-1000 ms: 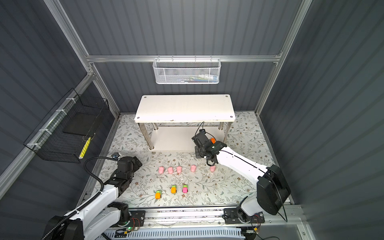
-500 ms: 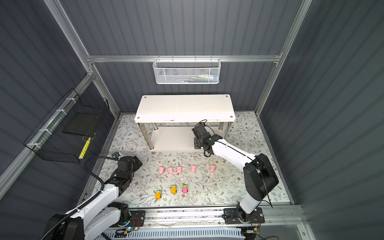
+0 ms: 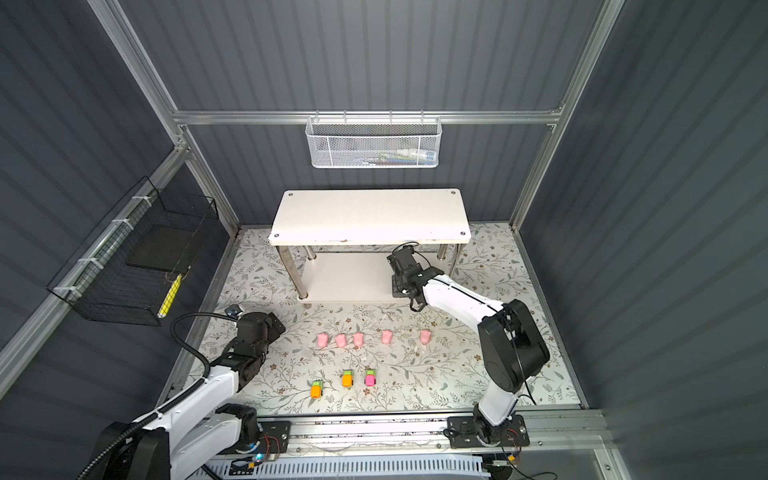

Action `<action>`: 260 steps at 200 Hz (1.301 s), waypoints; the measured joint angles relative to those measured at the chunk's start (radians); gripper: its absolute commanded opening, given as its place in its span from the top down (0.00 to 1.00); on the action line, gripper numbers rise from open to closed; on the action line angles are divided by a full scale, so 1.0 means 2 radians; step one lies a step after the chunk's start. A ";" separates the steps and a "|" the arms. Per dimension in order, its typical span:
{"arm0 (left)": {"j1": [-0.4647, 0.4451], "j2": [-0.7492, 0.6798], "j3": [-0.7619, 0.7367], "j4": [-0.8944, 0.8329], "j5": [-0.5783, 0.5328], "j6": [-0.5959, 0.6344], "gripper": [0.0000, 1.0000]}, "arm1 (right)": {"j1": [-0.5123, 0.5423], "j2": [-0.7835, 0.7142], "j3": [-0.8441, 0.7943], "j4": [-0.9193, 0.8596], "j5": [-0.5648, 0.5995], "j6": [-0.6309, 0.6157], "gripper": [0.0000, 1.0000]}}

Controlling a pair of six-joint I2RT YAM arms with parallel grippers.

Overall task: Place and organize the plastic toys onto the shelf
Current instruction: 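Carry the pink-and-green truck with the right gripper to the lower shelf, then set the truck beside the orange car and open the right gripper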

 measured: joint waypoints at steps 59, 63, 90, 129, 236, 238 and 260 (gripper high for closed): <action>0.000 0.000 0.000 0.000 0.000 0.000 0.06 | -0.006 0.019 0.003 0.009 -0.011 0.000 0.66; 0.000 0.000 0.000 0.000 0.000 0.000 0.06 | -0.007 0.020 0.004 0.010 -0.012 0.000 0.66; 0.000 0.000 0.000 0.000 0.000 0.000 0.06 | -0.007 0.021 0.006 0.016 -0.015 0.000 0.65; 0.000 0.000 0.000 0.000 0.000 0.000 0.06 | -0.008 0.027 0.012 0.018 -0.015 0.001 0.58; 0.000 0.001 0.000 0.000 -0.004 0.000 0.05 | -0.010 -0.036 -0.014 0.025 -0.042 0.004 0.46; 0.000 0.001 0.000 0.000 -0.004 0.000 0.05 | -0.010 -0.039 -0.016 0.026 -0.042 0.004 0.45; 0.000 0.000 0.000 0.000 -0.004 0.000 0.05 | -0.007 -0.066 -0.038 0.032 -0.047 0.006 0.45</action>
